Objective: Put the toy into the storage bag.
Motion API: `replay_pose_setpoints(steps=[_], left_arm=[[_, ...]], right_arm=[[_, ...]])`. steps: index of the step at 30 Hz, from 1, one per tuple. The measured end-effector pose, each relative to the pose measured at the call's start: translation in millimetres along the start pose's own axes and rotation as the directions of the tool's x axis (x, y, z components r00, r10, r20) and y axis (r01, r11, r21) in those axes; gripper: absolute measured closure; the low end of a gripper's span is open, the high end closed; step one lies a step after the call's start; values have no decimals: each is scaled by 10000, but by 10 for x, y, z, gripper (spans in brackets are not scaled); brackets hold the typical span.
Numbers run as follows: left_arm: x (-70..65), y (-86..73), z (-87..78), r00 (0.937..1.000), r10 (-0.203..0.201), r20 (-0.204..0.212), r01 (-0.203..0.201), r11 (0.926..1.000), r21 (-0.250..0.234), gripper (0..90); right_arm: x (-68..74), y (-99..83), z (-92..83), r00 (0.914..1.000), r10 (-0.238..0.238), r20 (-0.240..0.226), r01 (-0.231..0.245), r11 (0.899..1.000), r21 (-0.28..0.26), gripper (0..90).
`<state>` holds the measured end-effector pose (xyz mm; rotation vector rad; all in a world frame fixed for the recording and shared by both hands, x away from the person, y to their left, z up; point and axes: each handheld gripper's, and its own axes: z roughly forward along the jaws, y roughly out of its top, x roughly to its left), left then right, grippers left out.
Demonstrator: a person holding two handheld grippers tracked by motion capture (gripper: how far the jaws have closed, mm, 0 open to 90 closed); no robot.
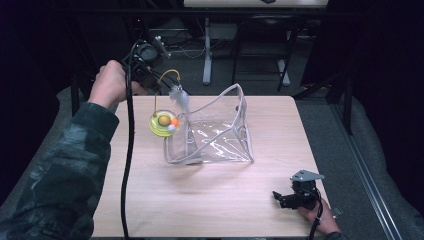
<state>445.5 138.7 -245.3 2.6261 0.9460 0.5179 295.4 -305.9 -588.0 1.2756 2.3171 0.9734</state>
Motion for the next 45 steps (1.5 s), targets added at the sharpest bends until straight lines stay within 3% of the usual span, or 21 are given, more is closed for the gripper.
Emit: replay_pose_setpoints(steps=[18, 27, 45], left_arm=[[-157, 178, -16, 9986, 439, 307, -429, 9985, -331, 879], [-265, 306, 96, 9958, 711, 583, -695, 9972, -284, 879], [-370, 351, 384, 9900, 926, 1064, -904, 9956, -245, 879]], right_arm=[[1, -1, 1, 10000, 7, -2, -7, 10000, -13, 0], [0, -1, 1, 10000, 3, 0, -3, 10000, -15, 0], [0, 0, 1, 10000, 5, -5, -5, 10000, -14, 0]])
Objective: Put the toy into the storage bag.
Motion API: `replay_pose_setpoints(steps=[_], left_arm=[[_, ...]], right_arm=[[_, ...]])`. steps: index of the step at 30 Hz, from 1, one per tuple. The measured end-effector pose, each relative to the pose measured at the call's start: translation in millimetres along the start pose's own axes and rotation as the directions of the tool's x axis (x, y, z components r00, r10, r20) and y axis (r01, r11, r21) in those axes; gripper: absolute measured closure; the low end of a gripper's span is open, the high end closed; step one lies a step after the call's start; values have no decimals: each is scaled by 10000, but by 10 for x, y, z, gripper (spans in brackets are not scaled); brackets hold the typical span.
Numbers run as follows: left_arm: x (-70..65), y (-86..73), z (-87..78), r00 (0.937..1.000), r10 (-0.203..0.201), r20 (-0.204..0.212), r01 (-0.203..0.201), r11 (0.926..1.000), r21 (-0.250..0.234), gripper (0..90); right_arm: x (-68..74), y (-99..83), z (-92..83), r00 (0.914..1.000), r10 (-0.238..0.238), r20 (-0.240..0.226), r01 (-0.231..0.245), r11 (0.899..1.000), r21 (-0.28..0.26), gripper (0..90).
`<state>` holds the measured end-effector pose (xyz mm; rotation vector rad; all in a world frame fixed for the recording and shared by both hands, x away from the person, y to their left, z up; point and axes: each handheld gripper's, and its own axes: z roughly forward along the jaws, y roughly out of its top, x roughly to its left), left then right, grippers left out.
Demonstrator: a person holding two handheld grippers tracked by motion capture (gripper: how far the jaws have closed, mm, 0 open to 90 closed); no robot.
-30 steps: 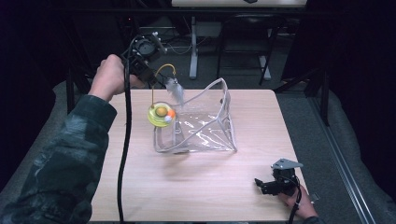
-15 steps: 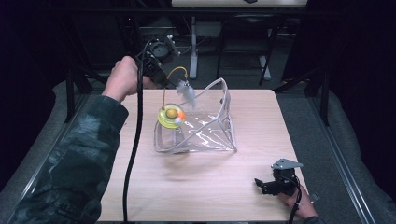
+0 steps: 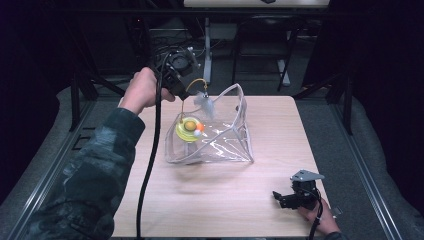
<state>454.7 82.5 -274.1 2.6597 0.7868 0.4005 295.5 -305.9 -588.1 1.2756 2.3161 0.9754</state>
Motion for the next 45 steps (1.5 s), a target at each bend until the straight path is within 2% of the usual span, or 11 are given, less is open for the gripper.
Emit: replay_pose_setpoints(steps=[9, 17, 21, 24, 30, 33, 38, 45], left_arm=[[-51, 8, 204, 9995, -2, 330, -2, 9999, 135, 879], [-84, 13, 345, 9990, 54, 447, -65, 9997, 242, 879], [-109, -4, 466, 9986, 34, 525, -47, 9997, 244, 879], [-126, -31, 621, 9981, -61, 611, 34, 9990, 444, 878], [-106, -63, 807, 9978, -282, 596, 248, 9981, 567, 878], [-111, -69, 850, 9975, -348, 608, 318, 9982, 499, 879], [-87, -112, 992, 9944, -613, 857, 546, 9954, 786, 878], [-79, -136, 1077, 9926, -823, 893, 748, 9936, 843, 877]], right_arm=[[0, 0, 0, 10000, -2, 0, 2, 10000, -3, 0], [1, 0, -1, 10000, 7, 0, -7, 10000, 5, 0], [1, 0, 0, 10000, 6, -3, -6, 10000, -1, 0], [2, 0, 0, 10000, 10, 1, -10, 10000, -4, 0], [0, 0, -1, 10000, -9, -8, 9, 10000, 14, 0], [0, 0, 0, 10000, -15, -3, 15, 10000, -5, 0], [0, -1, 1, 10000, -17, -5, 17, 10000, -16, 0], [0, -1, 1, 10000, -15, -1, 15, 10000, -13, 0]])
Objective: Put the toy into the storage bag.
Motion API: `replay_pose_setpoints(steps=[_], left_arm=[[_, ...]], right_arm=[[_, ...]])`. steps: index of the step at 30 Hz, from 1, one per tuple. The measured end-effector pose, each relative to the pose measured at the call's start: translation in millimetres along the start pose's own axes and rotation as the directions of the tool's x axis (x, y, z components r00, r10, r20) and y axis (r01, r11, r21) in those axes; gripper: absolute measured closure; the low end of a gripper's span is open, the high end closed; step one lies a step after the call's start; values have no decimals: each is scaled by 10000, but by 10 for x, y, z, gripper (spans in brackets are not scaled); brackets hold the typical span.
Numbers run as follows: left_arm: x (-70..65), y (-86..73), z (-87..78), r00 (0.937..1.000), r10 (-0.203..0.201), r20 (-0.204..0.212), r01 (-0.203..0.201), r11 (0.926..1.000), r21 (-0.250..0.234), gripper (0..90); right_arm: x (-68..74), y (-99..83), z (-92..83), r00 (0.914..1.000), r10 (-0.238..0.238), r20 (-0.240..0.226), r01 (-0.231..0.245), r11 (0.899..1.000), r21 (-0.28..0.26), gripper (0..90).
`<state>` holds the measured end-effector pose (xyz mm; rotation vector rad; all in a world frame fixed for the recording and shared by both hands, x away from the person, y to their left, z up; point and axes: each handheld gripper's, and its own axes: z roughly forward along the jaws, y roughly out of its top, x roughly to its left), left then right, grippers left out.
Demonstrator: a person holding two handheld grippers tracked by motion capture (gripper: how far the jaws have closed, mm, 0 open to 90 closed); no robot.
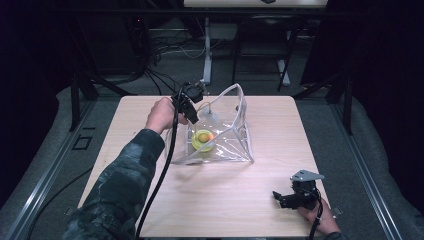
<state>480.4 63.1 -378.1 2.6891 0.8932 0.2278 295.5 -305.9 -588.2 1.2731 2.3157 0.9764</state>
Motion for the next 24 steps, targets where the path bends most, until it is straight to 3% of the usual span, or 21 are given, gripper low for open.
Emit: replay_pose_setpoints(steps=[5, 9, 12, 16, 24], left_arm=[[7, -25, 51, 9997, -87, 208, 87, 10000, -6, 871], [14, -52, -2, 9995, -90, 309, 98, 9996, -274, 776], [20, -87, -73, 9993, -152, 329, 166, 9989, -428, 662], [4, -151, -207, 9994, -329, 89, 334, 9973, -651, 438], [18, -370, -556, 9981, -442, -421, 390, 9923, -1177, 204]], right_arm=[[0, 0, 0, 10000, -3, 3, 3, 10000, -7, 0], [0, 0, -1, 10000, 7, -1, -7, 10000, 4, 0], [0, 0, 0, 10000, -1, -1, 1, 10000, -1, 0], [1, 0, -1, 10000, 8, 2, -8, 10000, 7, 0], [0, 0, 0, 10000, -4, 5, 4, 10000, -3, 0]])
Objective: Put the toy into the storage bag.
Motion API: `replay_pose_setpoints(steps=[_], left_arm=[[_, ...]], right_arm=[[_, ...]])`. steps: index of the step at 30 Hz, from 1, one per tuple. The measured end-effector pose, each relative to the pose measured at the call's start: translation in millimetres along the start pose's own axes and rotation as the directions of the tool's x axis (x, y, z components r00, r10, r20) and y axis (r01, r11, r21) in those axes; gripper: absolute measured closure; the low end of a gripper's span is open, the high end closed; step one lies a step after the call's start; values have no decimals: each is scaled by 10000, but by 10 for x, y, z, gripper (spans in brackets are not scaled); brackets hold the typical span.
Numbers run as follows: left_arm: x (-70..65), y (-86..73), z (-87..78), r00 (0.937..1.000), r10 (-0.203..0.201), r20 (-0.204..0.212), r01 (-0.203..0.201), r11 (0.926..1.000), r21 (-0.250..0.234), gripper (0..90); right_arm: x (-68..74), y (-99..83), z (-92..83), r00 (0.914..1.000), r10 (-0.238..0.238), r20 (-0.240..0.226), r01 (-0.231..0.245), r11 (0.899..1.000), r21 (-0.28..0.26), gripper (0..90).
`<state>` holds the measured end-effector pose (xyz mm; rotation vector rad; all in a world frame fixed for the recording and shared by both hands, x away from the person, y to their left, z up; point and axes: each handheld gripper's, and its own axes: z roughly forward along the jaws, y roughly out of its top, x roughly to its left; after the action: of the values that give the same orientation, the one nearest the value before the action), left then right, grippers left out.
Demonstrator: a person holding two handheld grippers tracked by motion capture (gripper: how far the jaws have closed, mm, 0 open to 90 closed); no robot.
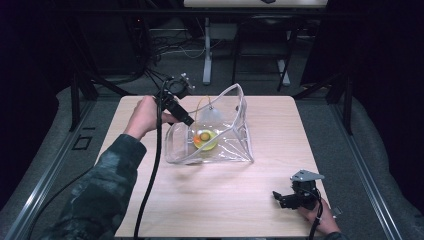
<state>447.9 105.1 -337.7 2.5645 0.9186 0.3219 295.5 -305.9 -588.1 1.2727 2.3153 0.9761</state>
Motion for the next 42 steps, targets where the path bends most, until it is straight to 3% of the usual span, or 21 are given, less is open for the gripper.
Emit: replay_pose_setpoints(steps=[7, 11, 15, 26, 42], left_arm=[[71, -268, -251, 9988, -328, -356, 315, 9988, -372, 141], [115, -397, -311, 9973, -526, -503, 506, 9979, -405, 85], [180, -624, -352, 9943, -916, -537, 891, 9949, -473, 48], [297, -1083, -277, 9835, -1728, -534, 1709, 9845, -384, 1], [322, -1628, -67, 9717, -2274, -646, 2242, 9731, -528, 0]], right_arm=[[1, 0, 0, 10000, 10, 0, -10, 10000, 7, 0], [1, 0, 0, 10000, 7, 1, -7, 10000, 6, 0], [1, 0, 0, 10000, 8, 4, -8, 10000, 7, 0], [1, 0, 0, 10000, 10, 1, -10, 10000, 7, 0], [-3, 0, 2, 9999, -82, 104, 82, 10000, 13, 0]])
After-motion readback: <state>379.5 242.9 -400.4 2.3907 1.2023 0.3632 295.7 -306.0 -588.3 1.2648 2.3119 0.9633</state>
